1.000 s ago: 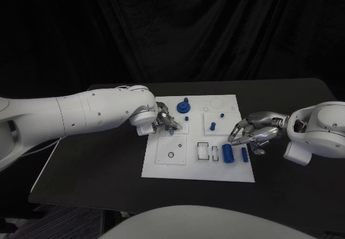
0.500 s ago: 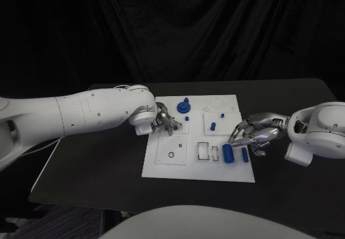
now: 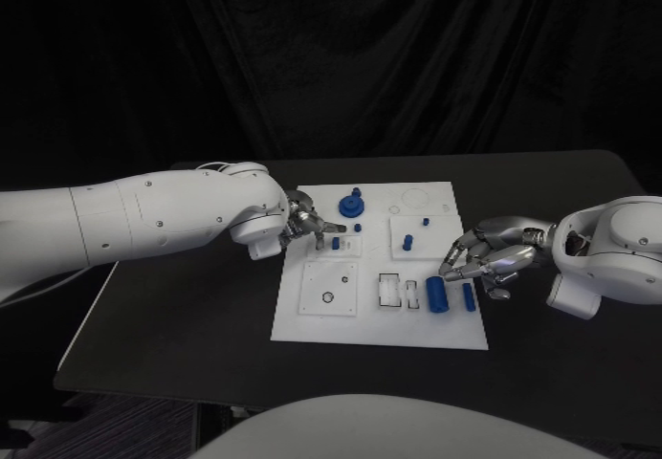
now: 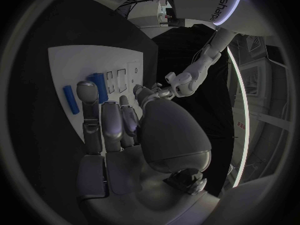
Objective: Assemble the parts on the task board
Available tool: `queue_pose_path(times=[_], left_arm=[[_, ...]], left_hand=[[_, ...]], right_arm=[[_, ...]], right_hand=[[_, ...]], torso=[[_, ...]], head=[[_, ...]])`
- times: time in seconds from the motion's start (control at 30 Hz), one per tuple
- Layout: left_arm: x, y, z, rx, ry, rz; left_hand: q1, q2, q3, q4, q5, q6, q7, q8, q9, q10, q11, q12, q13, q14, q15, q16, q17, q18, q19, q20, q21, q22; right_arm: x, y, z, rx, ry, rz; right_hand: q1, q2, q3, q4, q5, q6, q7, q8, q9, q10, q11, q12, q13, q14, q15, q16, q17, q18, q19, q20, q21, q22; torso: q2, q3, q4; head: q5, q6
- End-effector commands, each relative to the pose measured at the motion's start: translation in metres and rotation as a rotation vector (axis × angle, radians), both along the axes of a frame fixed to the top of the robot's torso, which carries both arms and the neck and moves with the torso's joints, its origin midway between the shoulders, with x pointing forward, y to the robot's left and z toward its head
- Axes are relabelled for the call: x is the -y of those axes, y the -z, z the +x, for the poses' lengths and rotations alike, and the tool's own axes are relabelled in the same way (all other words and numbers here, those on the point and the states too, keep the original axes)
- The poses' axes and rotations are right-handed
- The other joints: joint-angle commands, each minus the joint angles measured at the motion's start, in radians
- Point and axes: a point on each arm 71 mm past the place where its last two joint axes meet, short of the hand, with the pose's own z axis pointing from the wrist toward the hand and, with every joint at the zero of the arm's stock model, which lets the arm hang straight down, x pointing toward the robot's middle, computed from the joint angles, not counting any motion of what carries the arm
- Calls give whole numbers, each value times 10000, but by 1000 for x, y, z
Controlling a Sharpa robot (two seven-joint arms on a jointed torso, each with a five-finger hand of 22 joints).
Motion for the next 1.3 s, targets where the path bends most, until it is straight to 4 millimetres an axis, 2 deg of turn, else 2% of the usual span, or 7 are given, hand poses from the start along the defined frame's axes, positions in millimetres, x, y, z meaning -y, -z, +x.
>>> queue_pose_path(times=[0.03,0.23,0.37,0.5,0.83,1.03,1.3], left_arm=[[1,-23,9,862,188,-26],[-7,-58,24,1252,114,369],[-12,-67,35,1353,192,817],[-14,-70,45,1495,481,1586],[-26,-54,65,1059,446,2724],[-27,-42,72,1053,340,2692],[-23,-33,78,1110,404,2537]], left_hand=[[179,26,-69,3,65,-65,-24,47,76,1022,-69,36,2628,1040,-94,-12,2634,-194,81,-21,45,1778],[770,208,6,-84,472,-292,-2,40,255,1022,-51,36,2628,1040,-79,-12,2634,-196,63,-20,42,1778],[990,198,6,-123,526,-367,12,23,311,1022,-36,36,2628,1040,-66,-12,2634,-212,81,-8,123,1800],[1170,174,1,-164,532,-394,17,62,403,1022,-30,36,2628,1040,-57,-12,2634,-230,107,-1,220,1825],[1354,63,-76,-213,453,-441,15,161,617,1022,-32,36,2628,1040,-58,-12,2634,-224,93,1,211,1818],[1436,22,-107,-253,484,-570,43,103,663,1022,-10,36,2628,1040,-45,-12,2634,-205,53,10,117,1791],[1572,35,-117,-311,518,-810,112,-27,717,1022,43,36,2628,1040,-2,-12,2634,-192,13,40,48,1770]], right_arm=[[0,0,0,32,75,82],[0,0,2,82,101,115],[-1,0,3,172,159,178],[0,-1,6,322,289,275],[6,-2,10,602,596,469],[7,-2,11,649,642,508],[8,-2,11,644,664,493]], right_hand=[[-87,4,-3,41,-19,77,-5,-17,-17,-23,-26,-51,-8,-66,5,-27,-10,135,-37,15,-7,6],[-96,-3,-16,57,-11,88,-8,-20,-24,-23,-28,-50,-13,-71,3,-34,-24,136,-38,15,-16,0],[-90,-4,-17,62,5,97,-12,-19,-27,-9,-32,-44,0,-61,2,-18,-6,128,-19,14,18,22],[60,-2,22,36,229,169,-37,-31,-68,20,-58,-29,13,-42,-22,15,7,122,16,-4,47,42],[302,8,124,-21,657,266,-51,-64,-139,60,-78,-9,27,-11,-43,70,24,100,93,-30,129,98],[316,9,131,-26,677,272,-52,-65,-143,61,-79,-9,26,-11,-44,70,21,101,92,-32,123,95],[316,9,131,-26,677,272,-52,-65,-143,61,-79,-9,26,-11,-44,70,21,101,92,-32,123,95]], torso=[[-4,0,14],[-12,2,1],[-38,37,-15],[-17,32,5],[41,9,-12],[113,-52,2],[198,-65,-16]], head=[[-29,2],[-23,2],[-6,2],[-31,2],[17,2],[21,2],[67,2]])
